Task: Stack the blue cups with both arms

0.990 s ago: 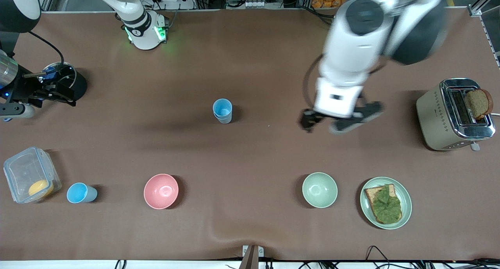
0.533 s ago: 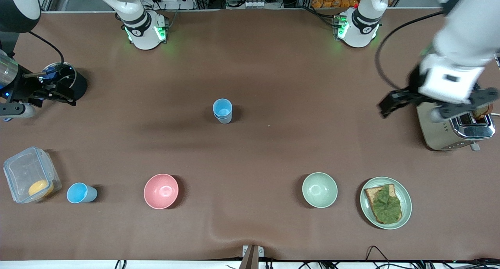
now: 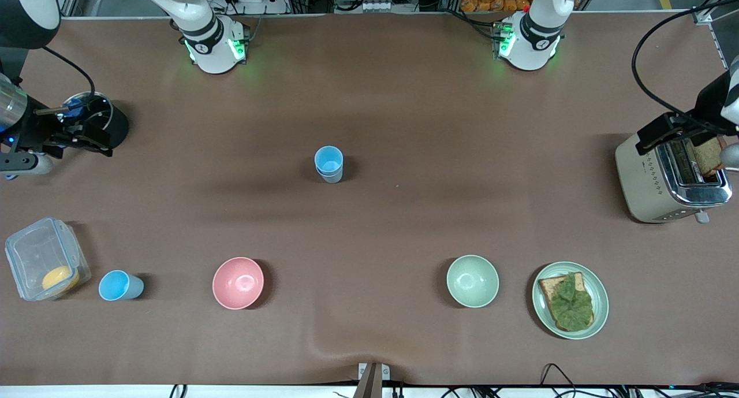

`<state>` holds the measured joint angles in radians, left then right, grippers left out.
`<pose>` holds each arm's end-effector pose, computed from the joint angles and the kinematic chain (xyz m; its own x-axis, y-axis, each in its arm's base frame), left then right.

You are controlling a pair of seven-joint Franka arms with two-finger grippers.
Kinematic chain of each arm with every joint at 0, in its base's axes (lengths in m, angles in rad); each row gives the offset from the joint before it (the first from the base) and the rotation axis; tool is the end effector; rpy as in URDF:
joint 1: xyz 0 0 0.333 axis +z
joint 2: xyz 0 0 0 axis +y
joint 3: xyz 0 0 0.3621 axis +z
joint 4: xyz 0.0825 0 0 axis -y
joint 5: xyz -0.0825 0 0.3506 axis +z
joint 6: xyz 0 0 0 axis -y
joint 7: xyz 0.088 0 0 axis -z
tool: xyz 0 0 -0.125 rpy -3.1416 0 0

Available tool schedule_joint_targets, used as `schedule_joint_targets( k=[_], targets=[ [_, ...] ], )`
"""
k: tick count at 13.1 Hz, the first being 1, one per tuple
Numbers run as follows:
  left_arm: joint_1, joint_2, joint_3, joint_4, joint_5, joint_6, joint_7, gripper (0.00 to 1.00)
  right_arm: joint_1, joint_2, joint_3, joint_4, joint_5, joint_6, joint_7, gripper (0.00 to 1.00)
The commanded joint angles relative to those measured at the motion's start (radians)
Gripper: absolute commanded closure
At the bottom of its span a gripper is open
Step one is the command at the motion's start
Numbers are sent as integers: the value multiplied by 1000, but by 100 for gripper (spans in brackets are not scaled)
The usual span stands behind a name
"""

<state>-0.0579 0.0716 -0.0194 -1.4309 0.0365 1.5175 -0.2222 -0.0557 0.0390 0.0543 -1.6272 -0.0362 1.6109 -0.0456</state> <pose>0.5410 -0.0367 0.6709 0.9890 0.1463 0.0224 0.1469 -0.9887 -0.0308 0.5344 -0.0058 0.6108 0.9973 0.0457 -0.0567 0.0475 -0.9984 0.0314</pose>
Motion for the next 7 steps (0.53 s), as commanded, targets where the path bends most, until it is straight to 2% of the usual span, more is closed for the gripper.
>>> schedule_joint_targets(
  k=[1, 3, 7],
  targets=[
    [-20, -93, 18, -100, -20, 13, 38, 0, -3, 9, 4, 12, -7, -11, 4, 0],
    [-52, -89, 68, -94, -23, 13, 110, 0, -4, 7, 4, 12, -1, -14, 4, 0],
    [-43, -75, 73, -88, -62, 13, 196, 0, -6, 6, 4, 12, 51, -45, 6, 0]
  ],
)
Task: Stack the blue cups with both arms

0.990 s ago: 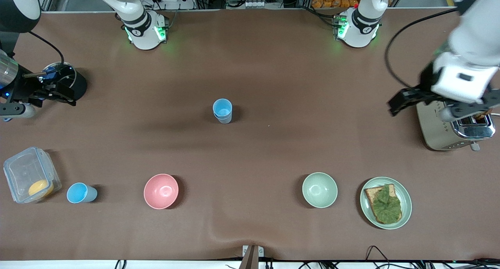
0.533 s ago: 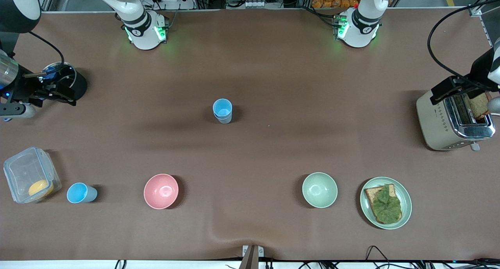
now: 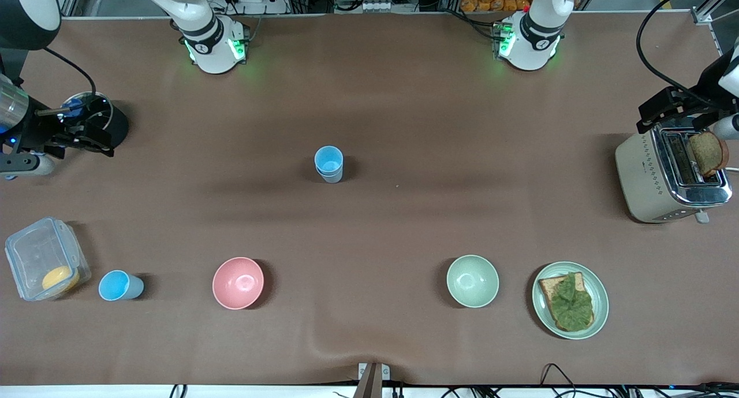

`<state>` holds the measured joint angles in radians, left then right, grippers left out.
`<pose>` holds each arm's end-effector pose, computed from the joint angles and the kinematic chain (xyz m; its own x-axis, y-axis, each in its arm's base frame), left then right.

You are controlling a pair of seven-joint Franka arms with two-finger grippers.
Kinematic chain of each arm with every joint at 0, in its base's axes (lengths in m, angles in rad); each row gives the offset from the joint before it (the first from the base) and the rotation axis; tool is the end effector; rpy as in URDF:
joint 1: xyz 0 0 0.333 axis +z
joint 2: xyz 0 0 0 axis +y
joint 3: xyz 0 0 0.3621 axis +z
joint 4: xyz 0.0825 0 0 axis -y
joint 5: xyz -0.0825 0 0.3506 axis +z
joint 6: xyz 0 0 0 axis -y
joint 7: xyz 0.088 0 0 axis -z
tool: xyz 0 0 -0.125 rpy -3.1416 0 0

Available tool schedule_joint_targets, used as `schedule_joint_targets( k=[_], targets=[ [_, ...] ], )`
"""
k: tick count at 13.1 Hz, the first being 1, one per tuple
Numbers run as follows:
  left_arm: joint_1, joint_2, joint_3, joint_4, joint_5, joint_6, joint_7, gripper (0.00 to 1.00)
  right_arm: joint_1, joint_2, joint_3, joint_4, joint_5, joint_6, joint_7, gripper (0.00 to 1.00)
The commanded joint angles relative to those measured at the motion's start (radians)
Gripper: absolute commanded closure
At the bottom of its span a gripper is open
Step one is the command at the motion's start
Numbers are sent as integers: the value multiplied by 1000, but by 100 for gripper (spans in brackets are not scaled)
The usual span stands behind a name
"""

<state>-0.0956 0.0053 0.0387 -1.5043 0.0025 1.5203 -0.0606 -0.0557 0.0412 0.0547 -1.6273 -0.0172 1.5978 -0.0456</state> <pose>0.5178 -0.0292 0.6744 0.9999 0.0038 0.0108 0.0038 -1.0000 -0.0020 0.5333 -0.0033 0.6084 0.9964 0.0452 -0.0712 0.0461 -0.9989 0.0116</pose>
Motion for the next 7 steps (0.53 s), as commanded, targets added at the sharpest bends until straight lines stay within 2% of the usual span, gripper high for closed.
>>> schedule_joint_targets(
  k=[1, 7],
  targets=[
    [-6, -8, 9, -14, -33, 8, 25, 0, -9, -3, 2, 13, 43, -45, 7, 0],
    [-7, -13, -23, -19, -32, 1, -25, 0, -13, -30, -1, 17, 83, -99, 7, 0]
  ],
)
